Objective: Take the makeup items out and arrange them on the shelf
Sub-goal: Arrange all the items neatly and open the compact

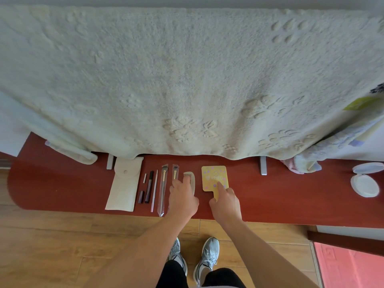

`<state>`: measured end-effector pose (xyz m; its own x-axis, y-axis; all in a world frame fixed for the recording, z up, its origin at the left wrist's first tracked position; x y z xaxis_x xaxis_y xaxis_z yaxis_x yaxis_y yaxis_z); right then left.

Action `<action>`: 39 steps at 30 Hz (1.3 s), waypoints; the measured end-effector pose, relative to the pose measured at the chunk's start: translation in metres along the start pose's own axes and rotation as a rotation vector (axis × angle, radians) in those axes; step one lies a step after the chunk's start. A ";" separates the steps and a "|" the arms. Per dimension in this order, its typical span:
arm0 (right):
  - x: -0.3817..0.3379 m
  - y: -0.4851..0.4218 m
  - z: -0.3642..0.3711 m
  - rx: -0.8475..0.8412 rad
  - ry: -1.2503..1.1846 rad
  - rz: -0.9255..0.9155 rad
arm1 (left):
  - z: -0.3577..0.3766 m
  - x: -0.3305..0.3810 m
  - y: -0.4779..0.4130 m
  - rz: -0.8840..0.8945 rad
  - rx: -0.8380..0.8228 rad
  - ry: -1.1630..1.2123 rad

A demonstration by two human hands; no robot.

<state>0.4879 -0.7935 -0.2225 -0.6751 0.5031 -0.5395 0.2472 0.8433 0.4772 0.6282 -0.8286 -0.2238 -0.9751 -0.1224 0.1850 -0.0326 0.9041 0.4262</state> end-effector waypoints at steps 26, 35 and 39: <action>-0.014 -0.002 0.013 0.012 0.031 -0.010 | 0.002 -0.005 -0.007 0.100 0.017 0.000; -0.013 -0.002 0.012 0.002 0.032 -0.027 | 0.003 -0.006 -0.009 0.087 0.028 -0.013; -0.013 -0.003 0.012 -0.013 0.023 -0.031 | 0.003 -0.007 -0.010 0.091 0.020 -0.012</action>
<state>0.5038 -0.8002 -0.2249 -0.6981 0.4726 -0.5379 0.2171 0.8556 0.4699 0.6351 -0.8356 -0.2325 -0.9767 -0.0343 0.2120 0.0523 0.9194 0.3899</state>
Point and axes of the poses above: each hand's wrist, its own y-axis away from the middle knuckle, its own z-axis out of the palm, x = y × z, the point moved 3 cm from there along -y, towards the middle knuckle, and after that the axes turned 9 degrees about -y, right-handed, at the moved point
